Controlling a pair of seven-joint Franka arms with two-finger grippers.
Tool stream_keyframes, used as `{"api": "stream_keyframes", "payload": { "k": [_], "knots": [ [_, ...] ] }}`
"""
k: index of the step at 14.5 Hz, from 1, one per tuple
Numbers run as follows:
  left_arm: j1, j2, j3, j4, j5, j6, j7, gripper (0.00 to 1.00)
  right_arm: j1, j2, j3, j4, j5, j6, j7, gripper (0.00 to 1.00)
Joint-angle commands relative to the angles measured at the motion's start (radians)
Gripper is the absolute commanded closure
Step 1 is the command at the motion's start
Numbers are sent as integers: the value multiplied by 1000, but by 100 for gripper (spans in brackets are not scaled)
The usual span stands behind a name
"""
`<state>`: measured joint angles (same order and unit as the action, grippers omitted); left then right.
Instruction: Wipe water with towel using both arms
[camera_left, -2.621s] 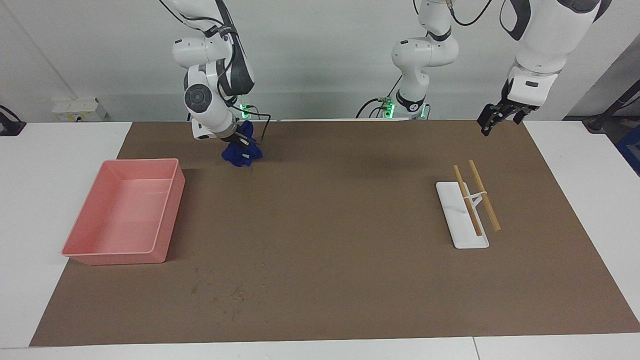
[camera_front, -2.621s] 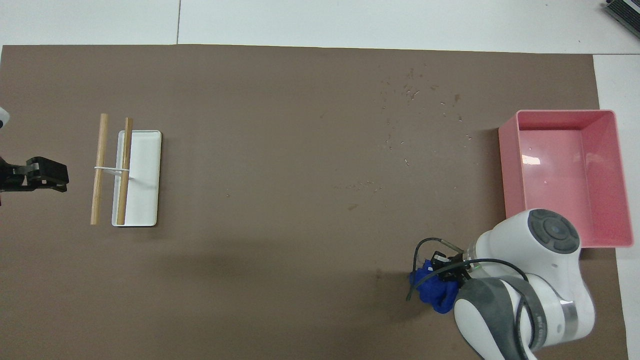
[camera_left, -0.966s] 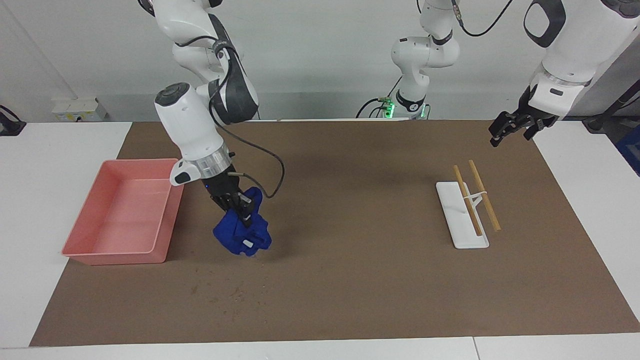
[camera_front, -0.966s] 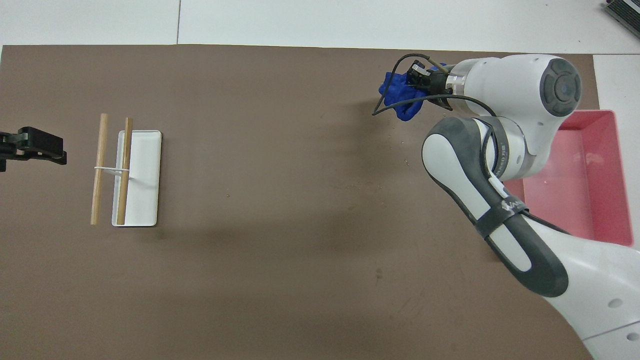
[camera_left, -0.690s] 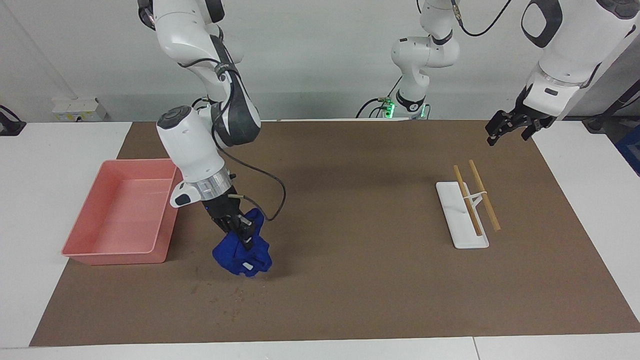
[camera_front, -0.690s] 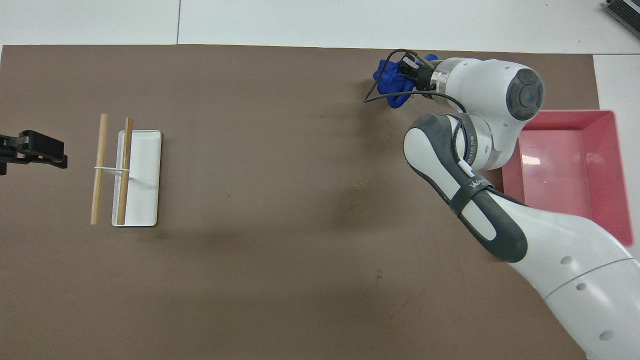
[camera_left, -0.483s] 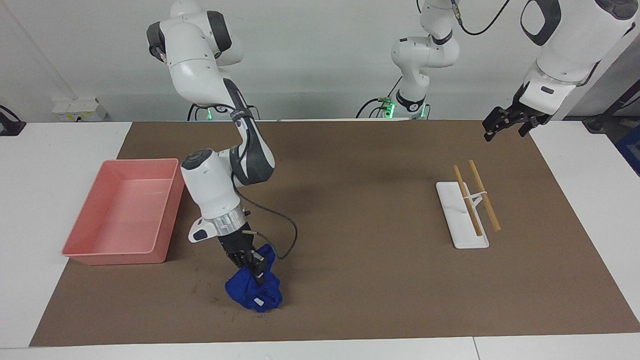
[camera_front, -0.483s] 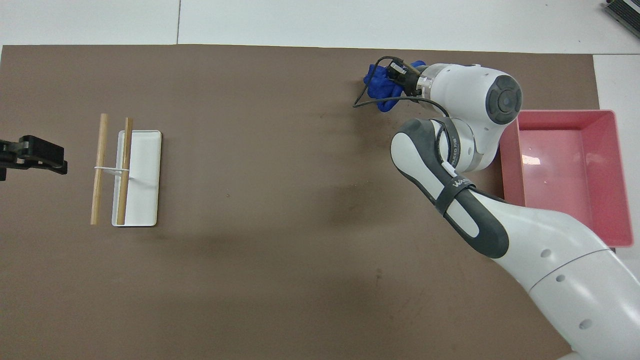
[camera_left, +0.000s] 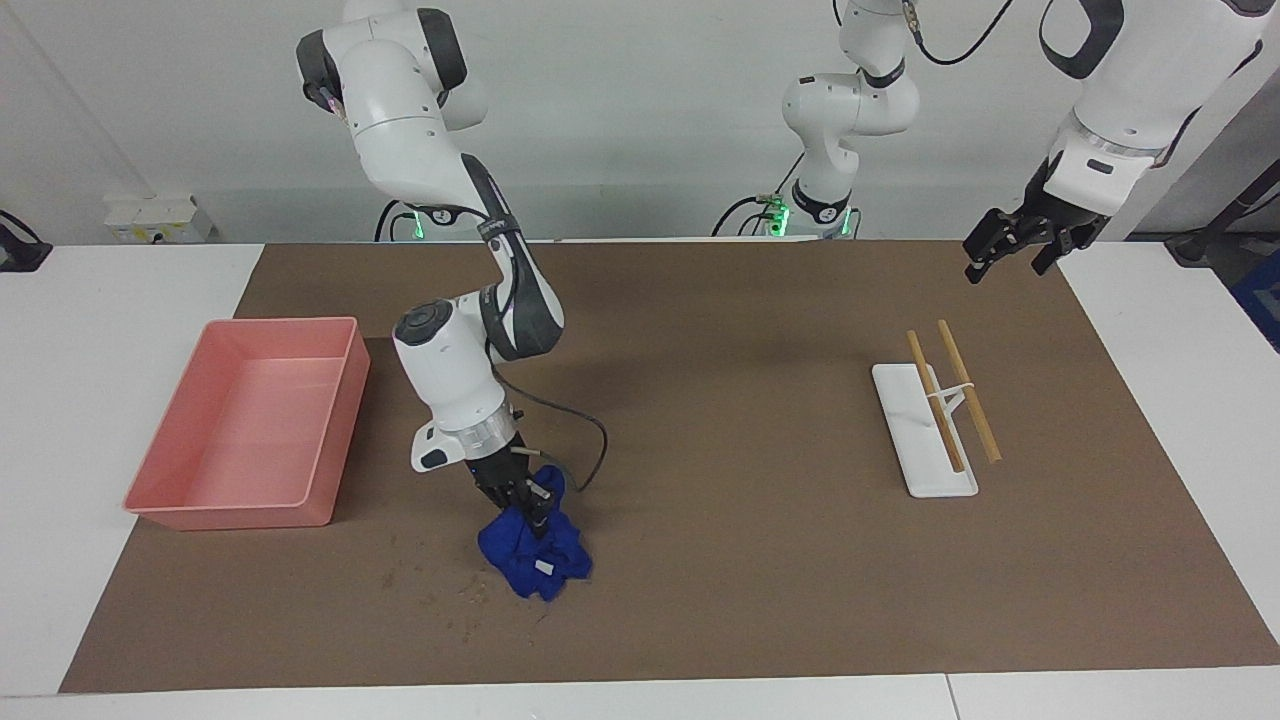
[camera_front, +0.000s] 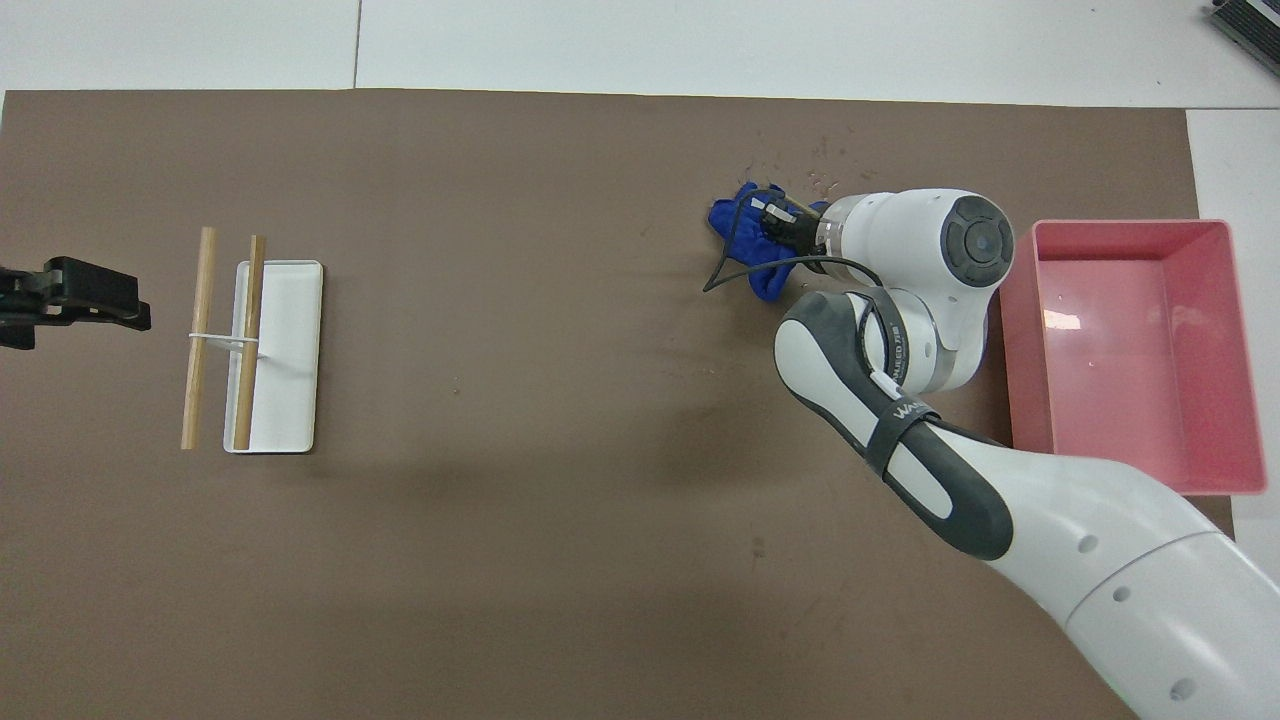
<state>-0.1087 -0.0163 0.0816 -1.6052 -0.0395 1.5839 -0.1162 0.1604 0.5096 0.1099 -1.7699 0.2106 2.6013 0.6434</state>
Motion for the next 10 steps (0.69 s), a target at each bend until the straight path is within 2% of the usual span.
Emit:
{"api": "stream_keyframes", "payload": {
  "k": [1, 4, 10],
  "knots": [
    [11, -27, -26, -38, -13, 16, -11, 0, -30, -135, 4, -156, -19, -96, 12, 100],
    [3, -28, -25, -42, -13, 15, -11, 0, -42, -239, 5, -256, -19, -212, 5, 100],
    [3, -30, -25, -45, -11, 1, -8, 0, -62, -428, 5, -387, -20, -564, -22, 100]
  ]
}}
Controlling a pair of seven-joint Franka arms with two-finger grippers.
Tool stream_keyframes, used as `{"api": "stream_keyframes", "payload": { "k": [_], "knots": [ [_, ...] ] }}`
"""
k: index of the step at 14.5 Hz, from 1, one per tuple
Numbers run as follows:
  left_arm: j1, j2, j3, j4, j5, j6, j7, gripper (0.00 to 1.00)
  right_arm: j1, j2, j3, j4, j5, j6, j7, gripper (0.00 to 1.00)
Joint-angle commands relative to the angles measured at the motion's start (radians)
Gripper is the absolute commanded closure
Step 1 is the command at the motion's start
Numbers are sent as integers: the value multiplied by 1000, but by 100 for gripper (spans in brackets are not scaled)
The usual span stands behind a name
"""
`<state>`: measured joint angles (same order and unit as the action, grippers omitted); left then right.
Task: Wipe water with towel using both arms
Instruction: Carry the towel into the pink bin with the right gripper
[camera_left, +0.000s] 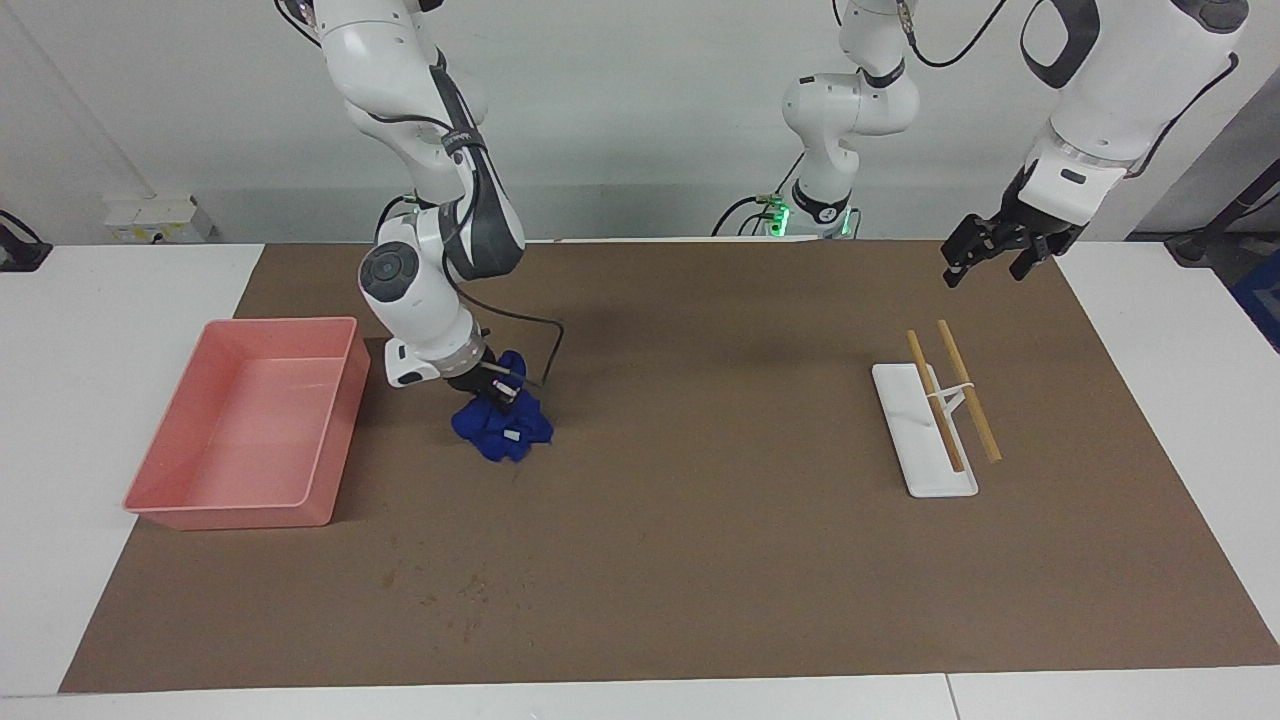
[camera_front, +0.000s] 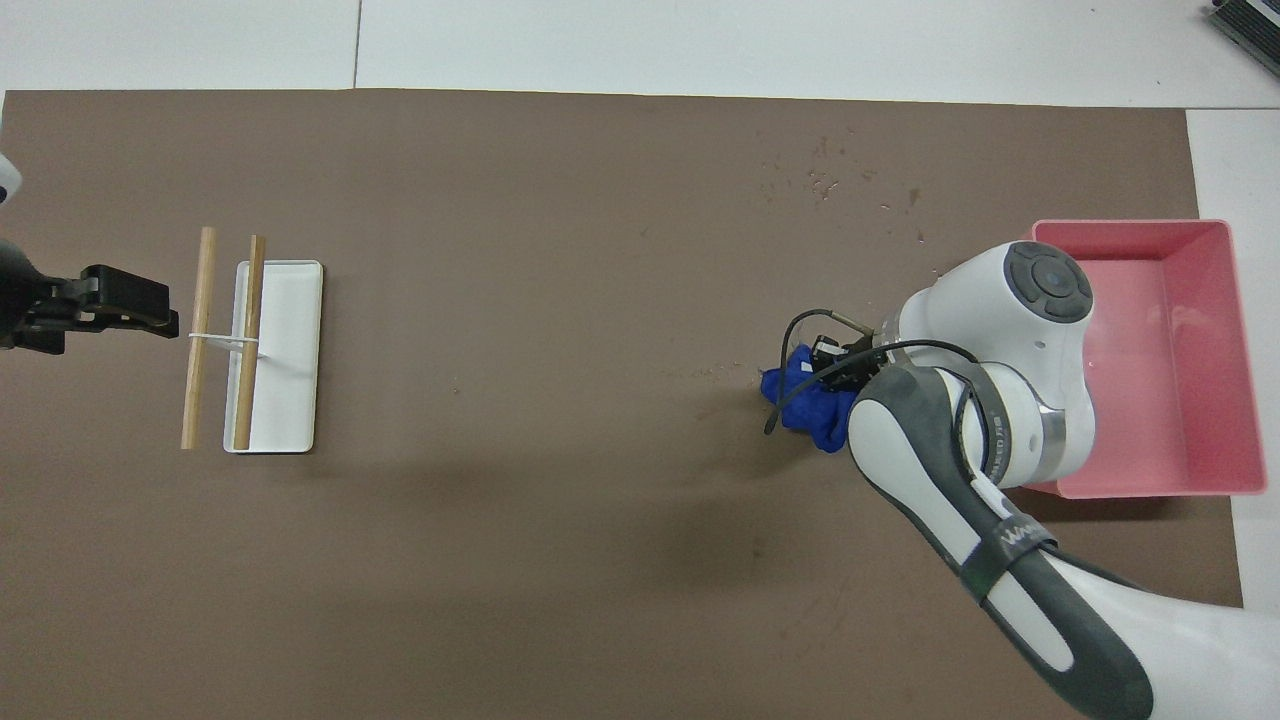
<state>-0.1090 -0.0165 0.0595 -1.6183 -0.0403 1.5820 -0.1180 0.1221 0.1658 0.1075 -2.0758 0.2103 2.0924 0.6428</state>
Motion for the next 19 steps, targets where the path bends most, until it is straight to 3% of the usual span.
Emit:
{"api": "stream_keyframes", "payload": {
  "k": [1, 4, 7, 11, 14, 19],
  "knots": [
    [5, -30, -3, -32, -10, 3, -8, 0, -27, -109, 8, -95, -20, -89, -41, 100],
    [3, -30, -1, -32, -10, 3, -11, 0, -65, -184, 8, -104, -20, -196, -91, 100],
    [0, -30, -1, -32, -10, 3, -15, 0, -85, -248, 8, -69, -20, -216, -94, 100],
    [-1, -30, -1, -32, -10, 4, -15, 0, -165, -244, 8, 98, -57, -293, -107, 100],
    [-3, -28, -1, -29, -10, 4, -15, 0, -235, -209, 9, 198, -149, -292, -259, 100],
    [-3, -28, -1, -29, -10, 3, -17, 0, -395, -171, 9, 232, -204, -241, -556, 100]
  ]
}}
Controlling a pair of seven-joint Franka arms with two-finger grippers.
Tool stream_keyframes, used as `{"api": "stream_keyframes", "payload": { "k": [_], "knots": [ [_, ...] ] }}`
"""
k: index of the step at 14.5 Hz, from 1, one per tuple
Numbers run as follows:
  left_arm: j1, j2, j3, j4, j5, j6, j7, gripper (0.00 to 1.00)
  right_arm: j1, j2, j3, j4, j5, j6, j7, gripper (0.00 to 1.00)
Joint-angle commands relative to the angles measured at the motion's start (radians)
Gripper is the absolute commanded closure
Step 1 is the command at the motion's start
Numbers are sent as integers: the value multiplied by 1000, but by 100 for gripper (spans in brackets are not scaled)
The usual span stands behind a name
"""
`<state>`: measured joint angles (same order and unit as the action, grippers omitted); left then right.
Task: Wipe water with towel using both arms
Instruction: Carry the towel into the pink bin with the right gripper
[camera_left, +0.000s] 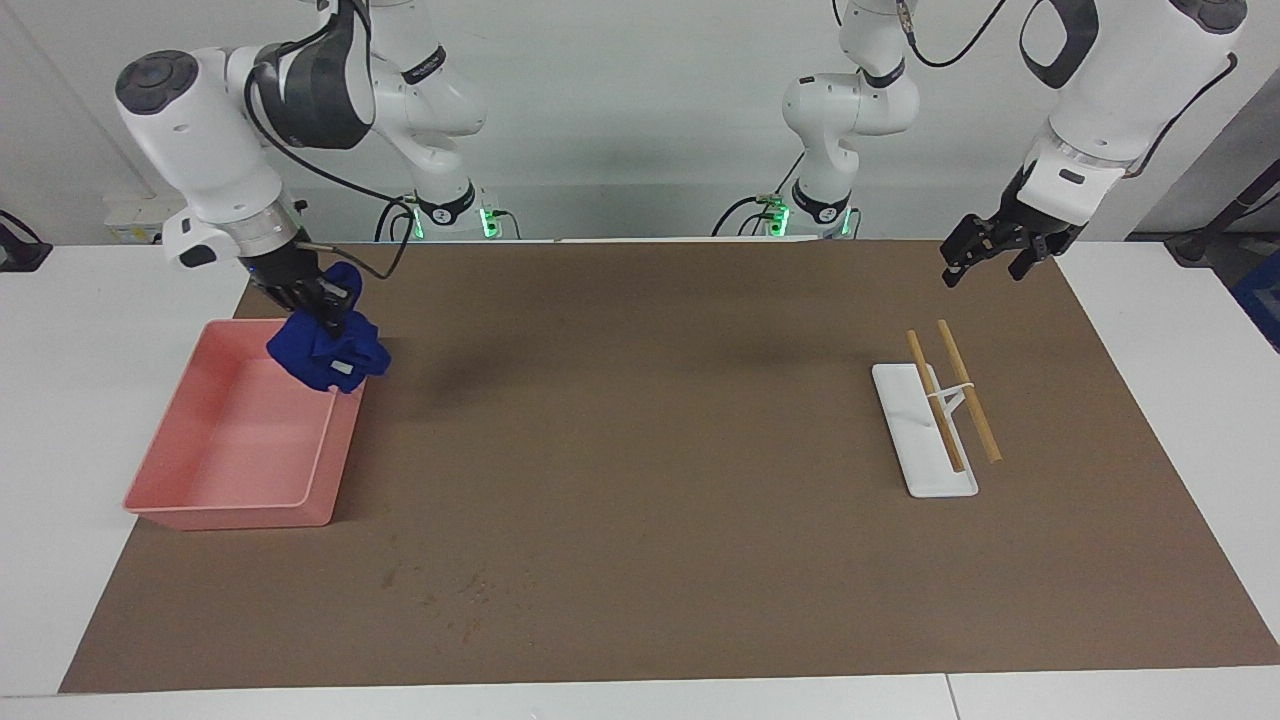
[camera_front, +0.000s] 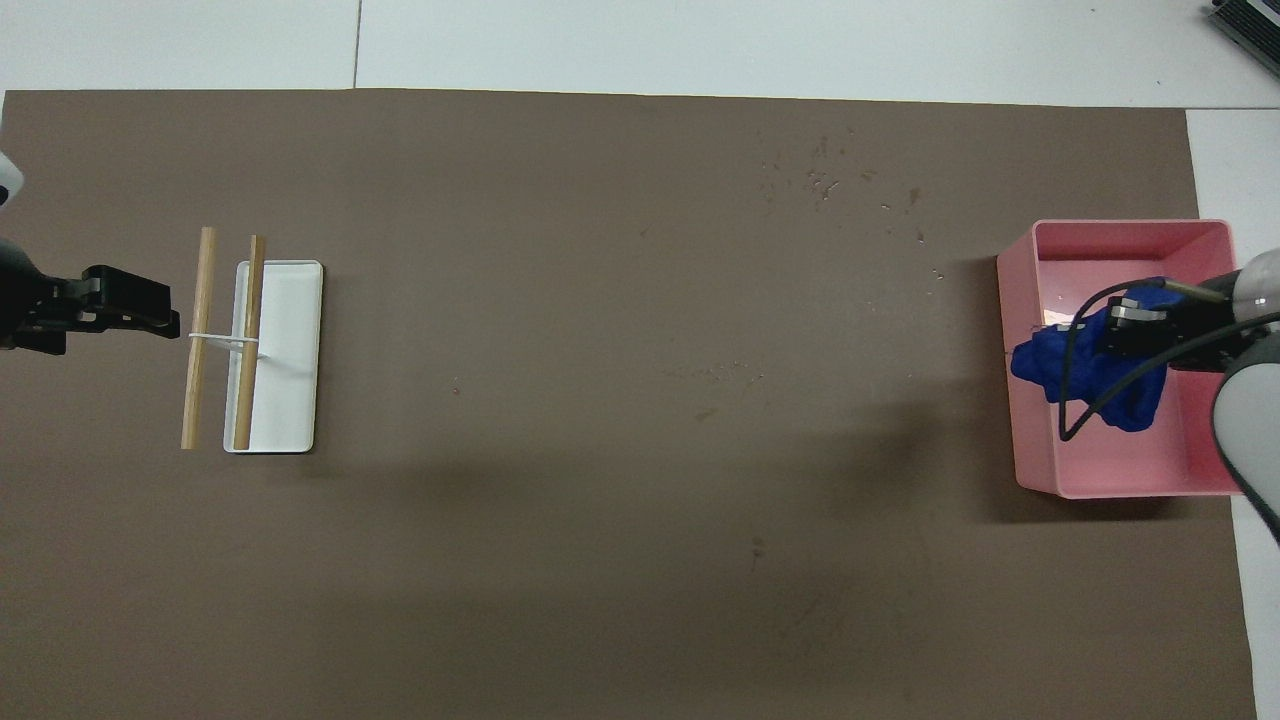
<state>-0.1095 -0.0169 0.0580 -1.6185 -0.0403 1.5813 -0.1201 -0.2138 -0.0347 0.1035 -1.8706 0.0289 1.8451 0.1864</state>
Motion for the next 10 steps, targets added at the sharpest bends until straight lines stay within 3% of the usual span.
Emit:
{"api": "stream_keyframes", "payload": {
  "k": [1, 5, 9, 10],
  "knots": [
    [-2, -28, 0, -29, -10, 3, -13, 0, -87, 44, 12, 24, -26, 6, -157, 100],
    [-2, -28, 2, -29, -9, 2, -15, 0, -196, 146, 13, -7, -67, 97, -353, 100],
    [-3, -28, 0, -29, -9, -6, -15, 0, -208, 170, 12, -134, -83, 261, -386, 100],
    [-2, -28, 0, -27, -9, -4, -15, 0, -207, 171, 13, -153, -90, 273, -384, 80]
  ]
}}
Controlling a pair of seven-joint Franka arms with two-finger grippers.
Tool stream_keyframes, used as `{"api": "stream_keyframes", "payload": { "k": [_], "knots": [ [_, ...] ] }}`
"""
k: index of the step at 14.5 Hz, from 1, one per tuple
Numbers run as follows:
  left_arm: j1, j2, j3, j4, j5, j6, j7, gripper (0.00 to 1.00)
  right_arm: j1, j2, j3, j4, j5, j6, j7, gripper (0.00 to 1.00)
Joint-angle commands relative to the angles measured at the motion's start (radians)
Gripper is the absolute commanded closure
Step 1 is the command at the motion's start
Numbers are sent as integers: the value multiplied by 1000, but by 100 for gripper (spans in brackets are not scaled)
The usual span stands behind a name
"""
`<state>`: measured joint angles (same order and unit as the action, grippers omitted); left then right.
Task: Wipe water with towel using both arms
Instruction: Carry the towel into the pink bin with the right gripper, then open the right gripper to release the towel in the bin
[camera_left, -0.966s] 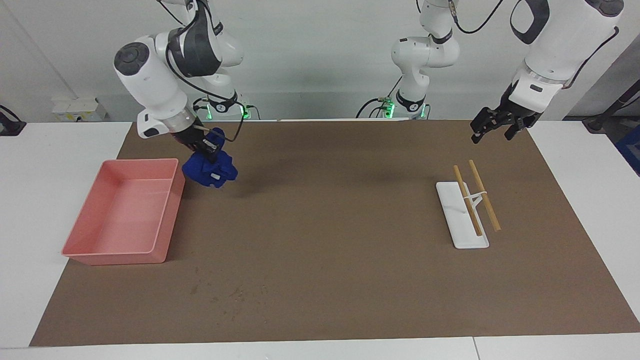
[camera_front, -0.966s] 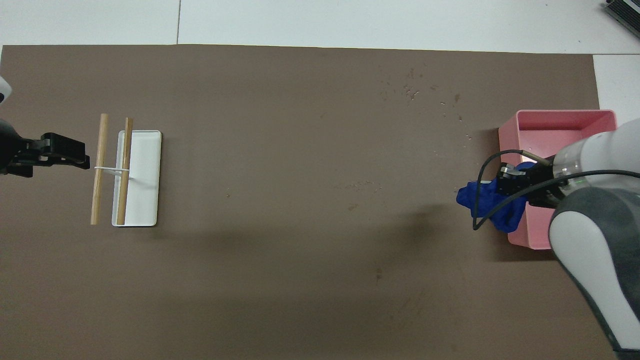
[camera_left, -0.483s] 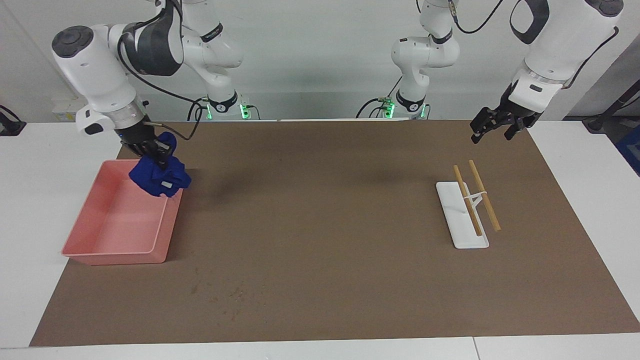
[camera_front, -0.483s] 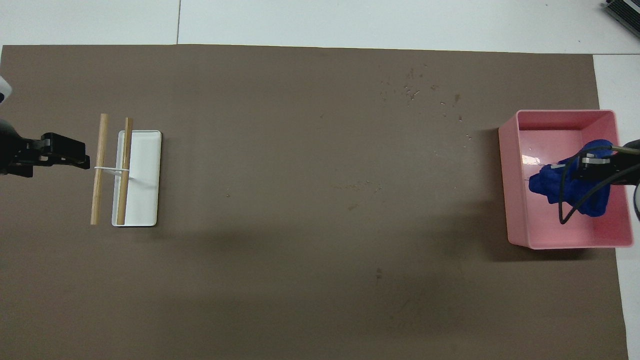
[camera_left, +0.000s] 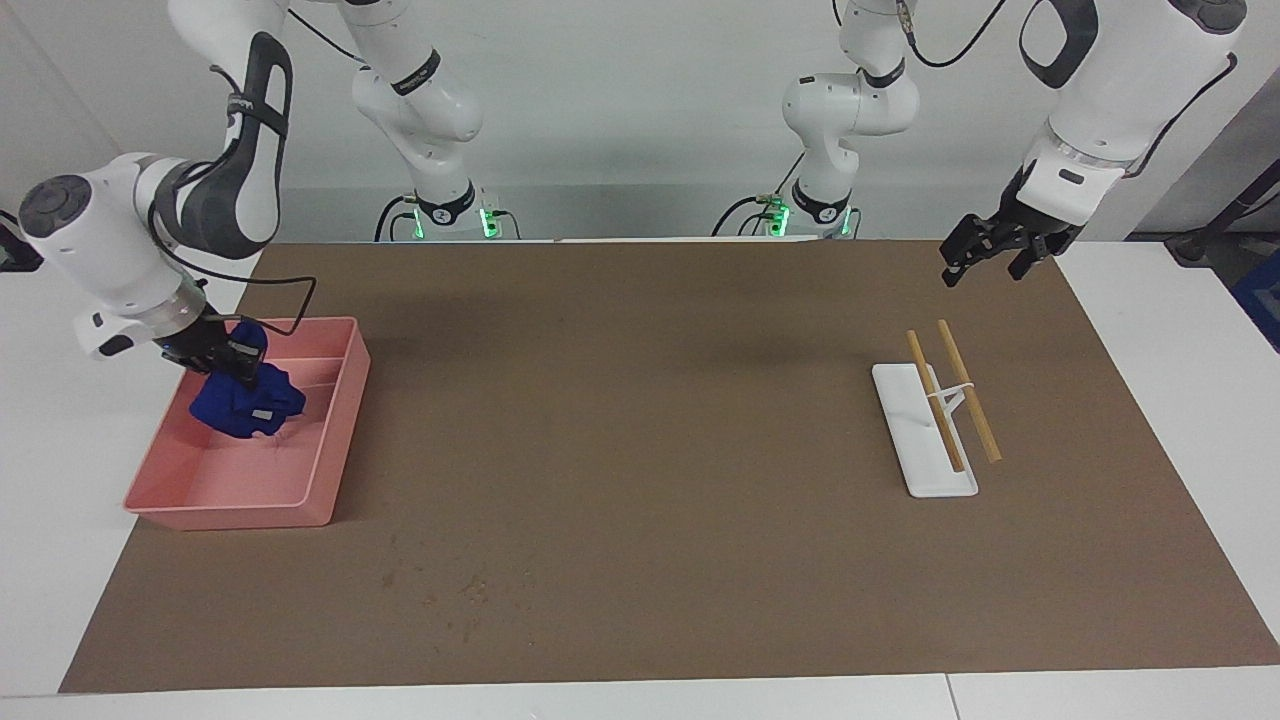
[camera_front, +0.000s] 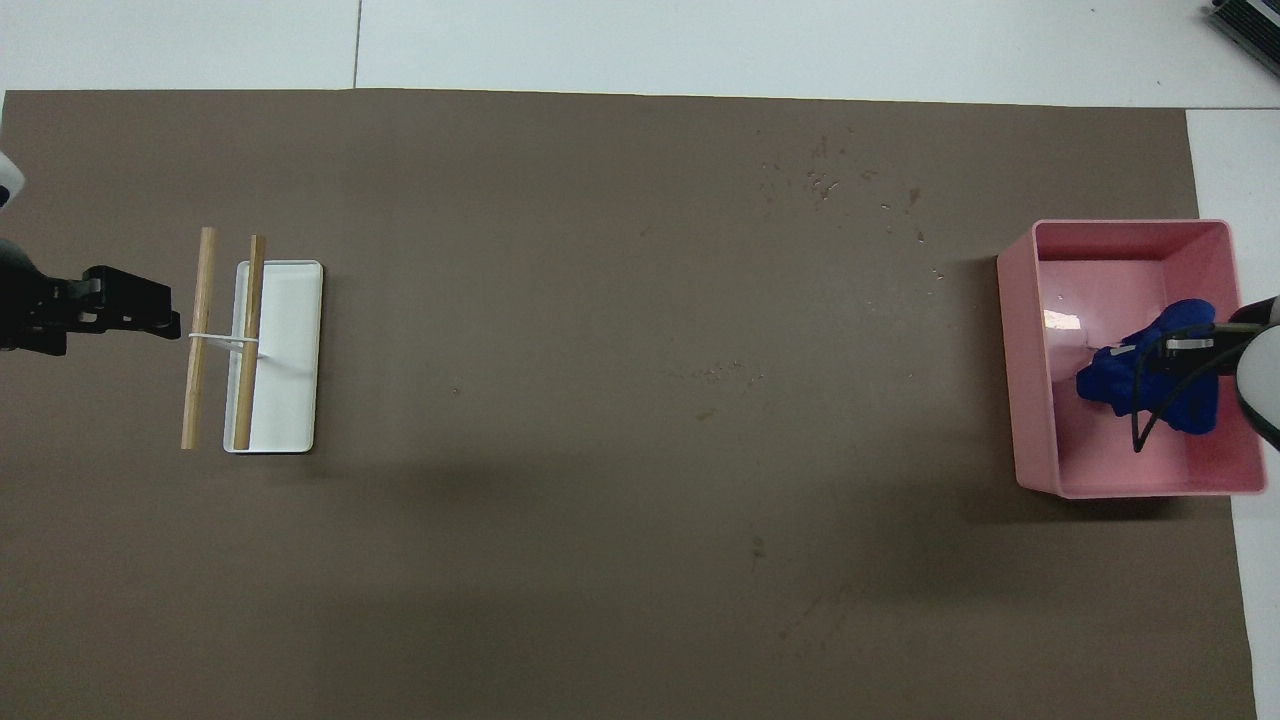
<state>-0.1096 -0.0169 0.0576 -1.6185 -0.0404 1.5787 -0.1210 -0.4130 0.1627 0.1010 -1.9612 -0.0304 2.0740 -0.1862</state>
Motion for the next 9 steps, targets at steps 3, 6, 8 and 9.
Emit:
{"api": "stream_keyframes", "payload": {
  "k": [3, 6, 8, 9],
  "knots": [
    [-4, -28, 1, -27, -4, -3, -16, 0, -1, -28, 16, -39, -32, 32, -15, 0],
    [-4, -28, 1, -27, -4, -3, -16, 0, 16, -74, 29, -5, -32, -1, -7, 0],
    [-4, -28, 1, -27, -4, -2, -16, 0, 72, -124, 28, 33, -31, -64, 7, 0],
    [-4, -28, 1, -27, -4, -3, -16, 0, 95, -144, 29, 65, -32, -112, 11, 0]
  ]
}}
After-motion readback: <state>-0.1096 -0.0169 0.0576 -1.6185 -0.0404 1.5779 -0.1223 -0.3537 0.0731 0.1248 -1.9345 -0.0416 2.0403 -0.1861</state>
